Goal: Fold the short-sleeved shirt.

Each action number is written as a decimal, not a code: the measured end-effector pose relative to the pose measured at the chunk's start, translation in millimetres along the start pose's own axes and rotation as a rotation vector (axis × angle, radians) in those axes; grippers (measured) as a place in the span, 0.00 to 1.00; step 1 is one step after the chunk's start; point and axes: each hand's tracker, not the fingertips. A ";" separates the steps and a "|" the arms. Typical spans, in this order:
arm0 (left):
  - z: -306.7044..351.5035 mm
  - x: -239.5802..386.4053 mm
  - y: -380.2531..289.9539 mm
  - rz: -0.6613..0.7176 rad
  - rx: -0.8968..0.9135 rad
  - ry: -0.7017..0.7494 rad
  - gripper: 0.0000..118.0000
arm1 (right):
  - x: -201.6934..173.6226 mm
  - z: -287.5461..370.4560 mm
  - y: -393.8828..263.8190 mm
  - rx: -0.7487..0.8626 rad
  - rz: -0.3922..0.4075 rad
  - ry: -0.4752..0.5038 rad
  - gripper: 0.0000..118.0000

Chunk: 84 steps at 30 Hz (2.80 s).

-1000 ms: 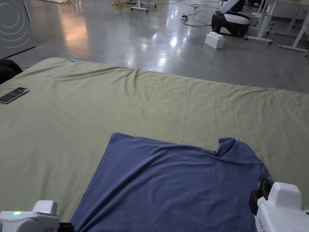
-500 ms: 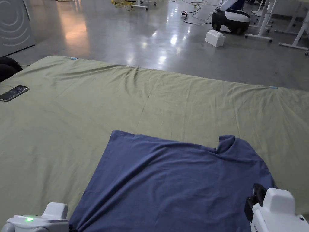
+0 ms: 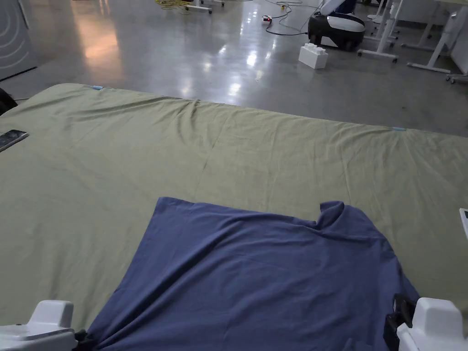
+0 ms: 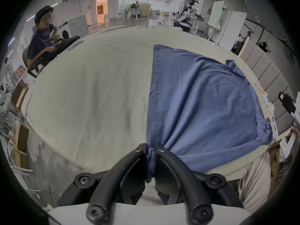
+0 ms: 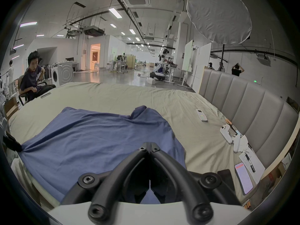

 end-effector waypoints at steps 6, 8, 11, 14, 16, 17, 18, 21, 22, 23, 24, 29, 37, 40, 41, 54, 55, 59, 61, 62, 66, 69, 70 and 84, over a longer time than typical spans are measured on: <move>-8.1 2.9 -3.0 0.000 -0.024 -0.002 0.08 | 34.5 1.6 -26.6 -0.250 -0.048 -0.012 0.04; -10.9 4.3 -4.8 -0.002 -0.029 0.000 0.08 | 45.9 -0.2 -41.0 -0.320 -0.069 -0.029 0.24; -11.8 6.0 -5.9 0.005 -0.034 0.007 0.08 | 58.4 -5.3 -64.5 -0.460 -0.066 -0.050 0.57; -13.8 6.3 -6.6 0.007 -0.033 0.009 0.08 | 62.5 -5.4 -85.7 -0.564 -0.066 -0.054 0.59; -14.2 6.7 -7.2 0.008 -0.034 0.010 0.08 | 64.0 -3.2 -98.2 -0.577 -0.095 -0.044 0.63; -15.8 5.5 -7.6 0.009 -0.034 0.011 0.08 | 64.0 -3.7 -103.3 -0.600 -0.103 -0.030 0.64; -16.4 5.4 -7.9 0.010 -0.033 0.011 0.08 | 63.5 -5.0 -107.0 -0.607 -0.107 -0.027 0.64; -15.9 6.6 -7.4 0.005 -0.037 0.014 0.08 | 60.4 -12.4 -118.5 -0.632 -0.101 -0.018 0.61; -15.6 7.2 -7.5 0.004 -0.037 0.015 0.08 | 60.1 -12.9 -119.7 -0.628 -0.106 -0.010 0.56; -15.6 8.0 -7.7 0.001 -0.037 0.013 0.08 | 60.2 -12.9 -119.0 -0.618 -0.125 0.019 0.48; -15.7 8.8 -8.1 -0.002 -0.039 0.013 0.08 | 59.8 -11.8 -117.6 -0.621 -0.136 0.038 0.39; -17.1 10.2 -9.8 -0.008 -0.040 0.005 0.08 | 63.3 -8.4 -113.2 -0.613 -0.081 0.008 0.03; -13.5 10.4 -11.1 -0.016 -0.033 -0.014 0.08 | 63.5 4.2 -102.7 -0.633 0.006 -0.002 0.03; -10.0 9.1 -10.4 -0.001 -0.024 -0.031 0.08 | 64.8 9.0 -95.6 -0.611 -0.008 -0.011 0.03; -7.8 9.4 -9.2 0.003 -0.019 -0.037 0.08 | 66.0 10.2 -93.7 -0.600 -0.024 -0.012 0.03; 11.2 19.0 61.4 0.015 0.193 -0.082 0.08 | 83.1 -12.3 -15.3 -0.417 -0.116 -0.009 0.03; 8.8 20.2 70.5 0.018 0.203 -0.084 0.08 | 83.4 -19.9 -8.7 -0.406 -0.118 -0.008 0.03; -18.3 15.4 106.7 0.028 0.238 -0.086 0.08 | 83.8 -57.4 12.8 -0.391 -0.122 -0.011 0.03; -31.4 18.7 123.3 0.029 0.237 -0.082 0.08 | 85.4 -82.1 19.8 -0.392 -0.131 -0.017 0.03; -39.2 21.3 131.4 0.029 0.235 -0.078 0.08 | 86.5 -95.7 22.5 -0.400 -0.138 -0.015 0.03; -74.8 29.4 158.4 0.011 0.200 -0.053 0.08 | 85.3 -143.6 27.7 -0.427 -0.151 -0.007 0.03; -97.8 34.5 170.9 -0.003 0.153 -0.035 0.08 | 81.3 -177.3 24.0 -0.466 -0.149 0.003 0.03; -104.5 36.8 173.4 -0.004 0.140 -0.028 0.08 | 80.1 -186.5 21.0 -0.470 -0.139 0.011 0.03; -130.8 36.8 177.8 -0.004 0.146 -0.016 0.24 | 70.0 -194.9 13.0 -0.370 -0.097 0.038 0.31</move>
